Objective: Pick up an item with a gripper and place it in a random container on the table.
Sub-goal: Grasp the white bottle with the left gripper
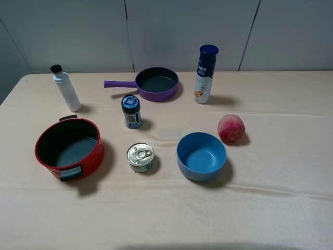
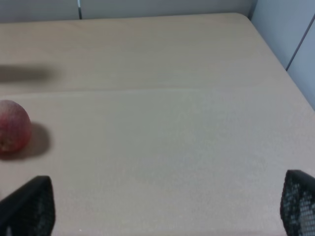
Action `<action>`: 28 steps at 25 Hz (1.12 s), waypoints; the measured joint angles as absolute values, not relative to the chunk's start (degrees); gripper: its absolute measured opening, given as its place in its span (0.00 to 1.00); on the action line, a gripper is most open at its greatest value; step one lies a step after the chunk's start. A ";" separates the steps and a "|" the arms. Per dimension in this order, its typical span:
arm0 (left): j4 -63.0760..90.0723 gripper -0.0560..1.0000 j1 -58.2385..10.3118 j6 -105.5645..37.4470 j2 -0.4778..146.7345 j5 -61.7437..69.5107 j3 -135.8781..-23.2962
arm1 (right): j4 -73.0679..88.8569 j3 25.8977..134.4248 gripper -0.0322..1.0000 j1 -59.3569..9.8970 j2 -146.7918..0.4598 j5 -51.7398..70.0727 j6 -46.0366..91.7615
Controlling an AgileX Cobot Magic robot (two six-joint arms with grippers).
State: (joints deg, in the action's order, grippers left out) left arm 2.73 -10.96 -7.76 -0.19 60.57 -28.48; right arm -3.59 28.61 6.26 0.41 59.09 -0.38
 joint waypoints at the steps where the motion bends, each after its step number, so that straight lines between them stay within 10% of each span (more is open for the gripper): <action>1: 2.73 0.99 -10.96 -7.76 -0.19 60.57 -28.48 | -3.59 28.61 0.70 6.26 0.41 59.09 -0.38; 28: 2.93 0.99 -10.96 -7.76 -0.19 60.57 -28.48 | -3.59 28.61 0.70 6.26 0.41 59.09 -0.38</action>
